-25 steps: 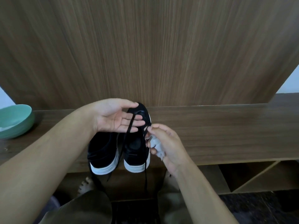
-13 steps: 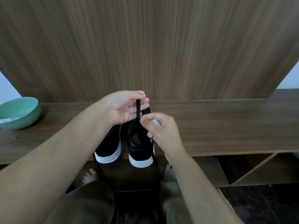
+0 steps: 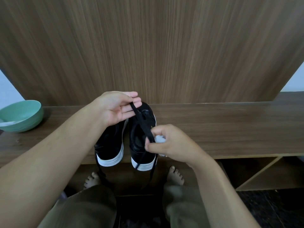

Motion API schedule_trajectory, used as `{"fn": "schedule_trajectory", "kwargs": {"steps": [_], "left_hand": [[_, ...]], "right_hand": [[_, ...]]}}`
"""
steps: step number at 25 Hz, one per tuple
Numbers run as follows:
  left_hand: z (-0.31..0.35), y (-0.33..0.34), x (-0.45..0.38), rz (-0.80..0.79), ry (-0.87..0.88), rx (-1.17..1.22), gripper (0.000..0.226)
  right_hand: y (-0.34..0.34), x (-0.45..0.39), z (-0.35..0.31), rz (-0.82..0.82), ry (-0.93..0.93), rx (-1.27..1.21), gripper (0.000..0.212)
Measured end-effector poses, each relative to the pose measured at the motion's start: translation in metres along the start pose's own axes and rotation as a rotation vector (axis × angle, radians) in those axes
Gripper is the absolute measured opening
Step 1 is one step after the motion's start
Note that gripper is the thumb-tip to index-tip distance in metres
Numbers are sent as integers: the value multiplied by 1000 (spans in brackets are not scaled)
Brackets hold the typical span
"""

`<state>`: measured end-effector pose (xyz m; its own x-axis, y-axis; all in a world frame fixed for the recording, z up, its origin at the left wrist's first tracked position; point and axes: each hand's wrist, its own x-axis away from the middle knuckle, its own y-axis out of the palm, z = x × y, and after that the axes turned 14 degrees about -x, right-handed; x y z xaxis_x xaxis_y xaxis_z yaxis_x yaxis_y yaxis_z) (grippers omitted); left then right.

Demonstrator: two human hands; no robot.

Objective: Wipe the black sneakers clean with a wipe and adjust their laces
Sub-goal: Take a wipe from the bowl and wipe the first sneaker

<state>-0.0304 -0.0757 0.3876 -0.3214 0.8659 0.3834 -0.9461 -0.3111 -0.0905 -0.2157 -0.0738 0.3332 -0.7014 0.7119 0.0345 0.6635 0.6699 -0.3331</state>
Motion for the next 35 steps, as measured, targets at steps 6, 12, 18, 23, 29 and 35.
{"fn": "schedule_trajectory", "kwargs": {"steps": [6,12,18,23,29,35], "left_hand": [[-10,-24,11,-86,-6,-238,28],[-23,-25,31,-188,109,-487,21],[-24,-23,33,-113,301,-593,31],[-26,-9,18,103,457,-694,26],[-39,-2,5,206,565,-702,17],[-71,-1,-7,248,546,-1006,7]], "right_hand": [[-20,2,-46,342,-34,128,13],[-24,-33,-105,385,-70,-210,5],[-23,-48,-127,380,-58,-302,8],[-19,-52,-122,364,-66,-575,8],[-21,-44,-92,426,-94,-707,6],[-8,-34,-26,460,25,-920,13]]}}
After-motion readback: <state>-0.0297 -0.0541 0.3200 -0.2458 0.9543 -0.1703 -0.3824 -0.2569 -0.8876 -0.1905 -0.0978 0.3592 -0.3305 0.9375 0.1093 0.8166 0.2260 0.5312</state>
